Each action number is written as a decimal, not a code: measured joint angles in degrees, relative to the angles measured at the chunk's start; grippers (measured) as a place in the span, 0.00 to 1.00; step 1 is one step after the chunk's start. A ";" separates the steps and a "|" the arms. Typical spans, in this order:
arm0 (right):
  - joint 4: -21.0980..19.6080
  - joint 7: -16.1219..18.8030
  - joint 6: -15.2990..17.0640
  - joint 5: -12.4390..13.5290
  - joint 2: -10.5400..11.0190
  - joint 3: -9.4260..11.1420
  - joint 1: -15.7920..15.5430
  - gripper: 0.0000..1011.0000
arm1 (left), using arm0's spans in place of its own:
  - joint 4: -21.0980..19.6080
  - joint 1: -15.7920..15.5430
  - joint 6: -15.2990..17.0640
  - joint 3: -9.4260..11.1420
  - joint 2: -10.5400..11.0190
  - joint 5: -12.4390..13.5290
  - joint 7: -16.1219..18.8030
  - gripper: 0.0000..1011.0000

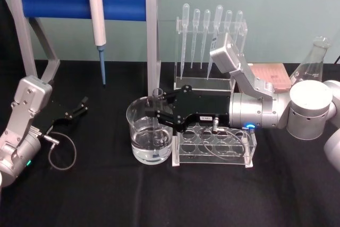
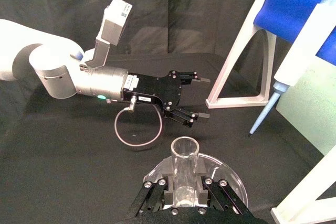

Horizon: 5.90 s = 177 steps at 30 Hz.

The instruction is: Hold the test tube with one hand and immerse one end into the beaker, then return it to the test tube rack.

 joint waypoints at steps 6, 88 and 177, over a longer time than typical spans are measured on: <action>0.00 0.00 0.00 0.00 0.00 0.00 0.00 0.24 | 0.00 0.00 0.00 0.00 0.00 0.00 0.00 0.99; 0.00 0.00 0.00 0.00 0.00 0.00 0.00 0.24 | 0.00 0.00 0.00 0.00 0.00 0.00 0.00 0.99; -19.90 -0.32 4.16 12.51 17.93 9.13 -3.05 0.24 | 0.00 0.00 0.00 0.00 0.00 0.00 0.00 0.99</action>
